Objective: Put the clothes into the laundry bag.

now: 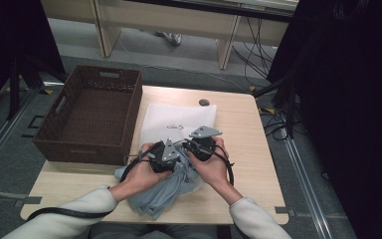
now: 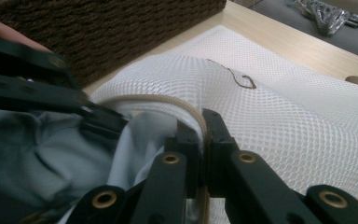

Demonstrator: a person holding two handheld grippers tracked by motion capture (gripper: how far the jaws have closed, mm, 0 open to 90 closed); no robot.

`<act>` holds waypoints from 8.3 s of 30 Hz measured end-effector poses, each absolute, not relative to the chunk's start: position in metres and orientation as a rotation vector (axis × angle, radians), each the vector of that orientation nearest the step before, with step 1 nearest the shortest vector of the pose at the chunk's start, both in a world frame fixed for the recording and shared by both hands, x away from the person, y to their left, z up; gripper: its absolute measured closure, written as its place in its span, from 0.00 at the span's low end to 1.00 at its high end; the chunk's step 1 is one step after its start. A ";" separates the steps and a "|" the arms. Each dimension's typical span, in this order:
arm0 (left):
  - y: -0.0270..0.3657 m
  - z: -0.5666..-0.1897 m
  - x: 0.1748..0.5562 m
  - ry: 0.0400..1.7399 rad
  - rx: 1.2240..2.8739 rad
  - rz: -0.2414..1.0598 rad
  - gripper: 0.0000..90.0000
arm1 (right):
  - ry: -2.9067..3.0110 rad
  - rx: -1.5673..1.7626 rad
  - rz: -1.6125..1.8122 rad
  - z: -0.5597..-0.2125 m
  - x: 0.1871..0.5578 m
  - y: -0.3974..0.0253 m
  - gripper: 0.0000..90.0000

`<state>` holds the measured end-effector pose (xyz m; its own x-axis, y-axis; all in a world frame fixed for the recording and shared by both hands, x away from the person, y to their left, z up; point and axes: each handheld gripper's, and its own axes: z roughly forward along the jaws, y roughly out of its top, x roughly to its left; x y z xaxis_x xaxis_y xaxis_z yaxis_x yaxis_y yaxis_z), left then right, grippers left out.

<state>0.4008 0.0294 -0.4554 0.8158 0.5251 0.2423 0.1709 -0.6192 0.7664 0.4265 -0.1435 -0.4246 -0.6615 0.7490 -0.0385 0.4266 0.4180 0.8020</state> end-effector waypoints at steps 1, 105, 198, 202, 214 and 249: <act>0.034 -0.450 0.395 0.488 2.210 0.592 0.50 | 2.282 0.997 1.127 -0.425 0.427 -0.144 0.97; 0.015 -0.471 0.424 0.606 2.124 0.775 0.95 | 2.260 0.979 1.156 -0.416 0.427 -0.146 0.97; 0.013 -0.485 0.417 0.623 2.106 0.629 0.82 | 2.290 0.971 1.176 -0.418 0.425 -0.143 0.97; 0.014 -0.488 0.419 0.611 2.110 0.613 0.77 | 2.282 1.004 1.173 -0.417 0.425 -0.145 0.97; 0.067 -0.462 0.368 0.557 2.108 0.510 0.33 | 2.274 0.995 1.170 -0.415 0.431 -0.152 0.97; 0.043 -0.476 0.398 0.662 2.080 0.473 0.94 | 2.296 0.998 1.155 -0.419 0.428 -0.145 0.97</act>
<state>0.3984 0.0428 -0.4759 0.7858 0.6127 0.0849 0.2786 -0.4732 0.8358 0.4276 -0.1453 -0.4189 -0.6744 0.7381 -0.0202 0.4237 0.4092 0.8081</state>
